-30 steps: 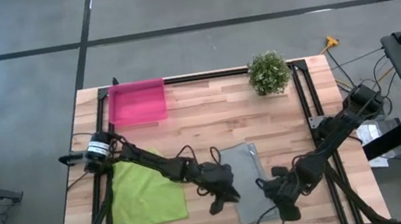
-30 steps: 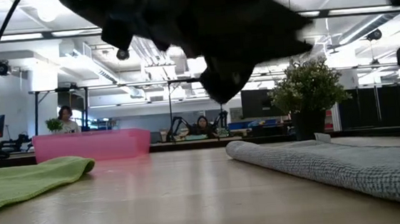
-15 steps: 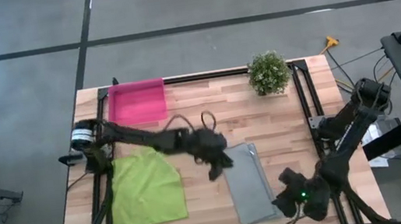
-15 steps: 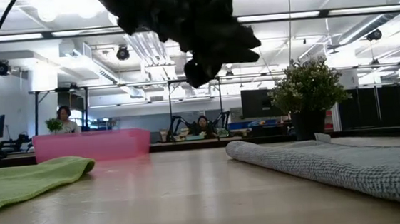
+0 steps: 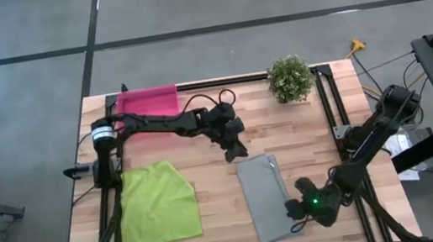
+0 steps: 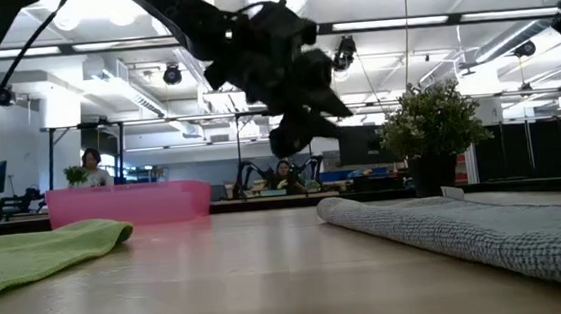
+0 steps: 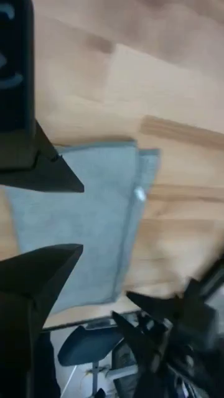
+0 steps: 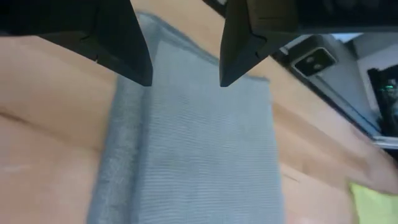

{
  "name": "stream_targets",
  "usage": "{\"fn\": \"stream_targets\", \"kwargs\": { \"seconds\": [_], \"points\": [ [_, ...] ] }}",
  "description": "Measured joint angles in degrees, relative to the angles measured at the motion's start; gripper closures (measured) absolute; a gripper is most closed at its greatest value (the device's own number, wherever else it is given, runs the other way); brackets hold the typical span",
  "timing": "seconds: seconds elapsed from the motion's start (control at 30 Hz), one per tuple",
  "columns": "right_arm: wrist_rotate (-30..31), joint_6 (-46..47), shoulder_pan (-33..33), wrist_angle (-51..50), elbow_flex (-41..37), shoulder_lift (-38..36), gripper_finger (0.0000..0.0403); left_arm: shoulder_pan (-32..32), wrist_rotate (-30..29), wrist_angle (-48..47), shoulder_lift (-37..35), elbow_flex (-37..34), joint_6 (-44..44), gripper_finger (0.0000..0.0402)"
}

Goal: Roll microfiber towels into tight, uniform cylinder then place into a basket
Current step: Roll the blue microfiber cloth

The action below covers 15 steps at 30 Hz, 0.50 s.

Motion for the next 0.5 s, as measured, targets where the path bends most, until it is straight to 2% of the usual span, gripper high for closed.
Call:
{"fn": "stream_targets", "kwargs": {
  "seconds": [0.07,0.23,0.5],
  "points": [
    [-2.3,0.4,-0.7,0.8,0.1,0.8,0.0222,0.0,0.5,-0.1,0.3,-0.5,-0.1,0.0252],
    [-3.0,0.6,-0.7,1.9,-0.1,3.1,0.0217,-0.7,4.0,0.0,0.0,-0.8,-0.1,0.0226],
    [-1.6,0.3,-1.1,4.1,-0.1,6.7,0.0217,-2.3,5.1,0.1,-0.9,-0.7,-1.6,0.0224]
  ]
}}
